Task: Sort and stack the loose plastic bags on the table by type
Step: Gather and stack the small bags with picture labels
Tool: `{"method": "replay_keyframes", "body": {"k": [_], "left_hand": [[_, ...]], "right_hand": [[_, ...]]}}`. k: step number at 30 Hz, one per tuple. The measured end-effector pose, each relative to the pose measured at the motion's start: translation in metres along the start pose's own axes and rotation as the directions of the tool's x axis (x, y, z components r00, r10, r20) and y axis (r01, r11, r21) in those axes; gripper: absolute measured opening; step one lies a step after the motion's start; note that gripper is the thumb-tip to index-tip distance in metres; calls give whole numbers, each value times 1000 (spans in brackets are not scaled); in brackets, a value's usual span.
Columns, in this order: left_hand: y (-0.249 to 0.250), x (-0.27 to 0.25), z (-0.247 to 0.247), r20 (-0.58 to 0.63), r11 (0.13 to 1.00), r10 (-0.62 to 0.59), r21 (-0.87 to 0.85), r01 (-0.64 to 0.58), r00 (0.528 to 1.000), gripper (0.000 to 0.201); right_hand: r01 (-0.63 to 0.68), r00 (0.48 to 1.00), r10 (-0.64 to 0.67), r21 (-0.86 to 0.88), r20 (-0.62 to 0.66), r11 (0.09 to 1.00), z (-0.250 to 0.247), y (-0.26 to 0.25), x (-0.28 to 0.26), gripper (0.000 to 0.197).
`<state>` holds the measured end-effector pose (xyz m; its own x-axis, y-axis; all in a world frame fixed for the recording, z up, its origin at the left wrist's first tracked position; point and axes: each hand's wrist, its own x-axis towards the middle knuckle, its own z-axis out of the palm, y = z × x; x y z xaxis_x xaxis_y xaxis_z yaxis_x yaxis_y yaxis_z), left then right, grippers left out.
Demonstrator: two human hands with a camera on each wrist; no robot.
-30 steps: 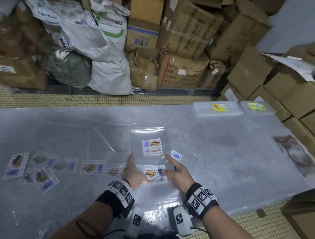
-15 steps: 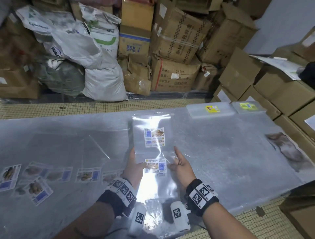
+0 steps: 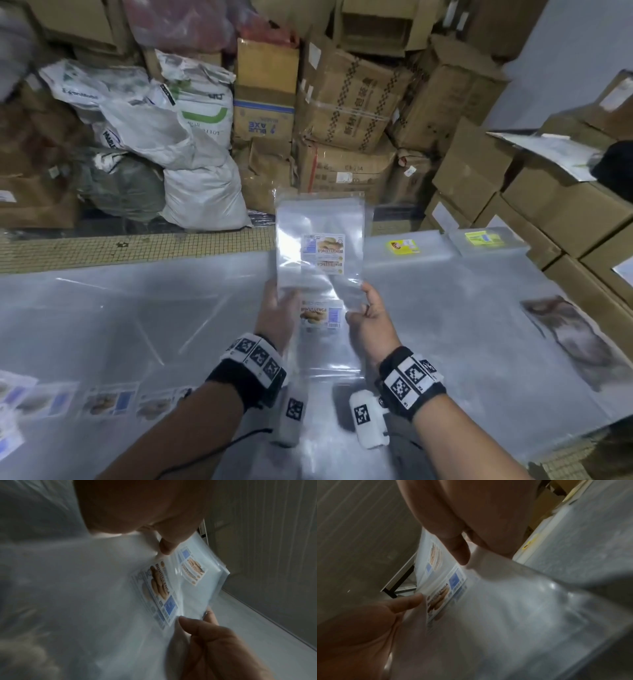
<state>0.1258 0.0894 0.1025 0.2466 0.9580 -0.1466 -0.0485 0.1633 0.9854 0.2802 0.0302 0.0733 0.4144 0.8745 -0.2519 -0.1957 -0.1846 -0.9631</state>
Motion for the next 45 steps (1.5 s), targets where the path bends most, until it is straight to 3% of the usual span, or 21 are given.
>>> {"method": "replay_keyframes", "body": {"k": [7, 11, 16, 20, 24, 30, 38, 45], "left_hand": [[-9, 34, 64, -119, 998, -27, 46, 33, 993, 22], [-10, 36, 85, -204, 994, 41, 105, -20, 978, 16], [-9, 45, 104, -233, 997, 28, 73, -12, 972, 29], [-2, 56, 118, -246, 996, 48, 87, -27, 968, 23], [7, 70, 125, -269, 986, 94, 156, -53, 959, 22], [15, 82, 131, -274, 998, 57, 42, -48, 960, 29], [-2, 93, 124, -235, 998, 61, 28, -56, 970, 39], [-3, 103, 117, -242, 997, 68, 39, -60, 968, 35]], "right_hand": [[137, 988, -129, -106, 79, 985, -51, -28, 31, 56], [135, 988, -118, -197, 95, 971, -64, -33, 49, 56], [144, 986, -129, -155, 103, 977, -72, -48, 68, 36], [163, 986, -159, -122, 42, 979, -70, -53, 81, 44], [226, 974, -228, -143, 9, 963, -71, -57, 92, 43], [341, 939, -340, -223, 44, 913, -70, -65, 106, 27], [297, 955, -293, -253, 55, 921, -68, -44, 121, 29], [305, 952, -287, -230, 106, 924, -62, -44, 129, 32]]}}
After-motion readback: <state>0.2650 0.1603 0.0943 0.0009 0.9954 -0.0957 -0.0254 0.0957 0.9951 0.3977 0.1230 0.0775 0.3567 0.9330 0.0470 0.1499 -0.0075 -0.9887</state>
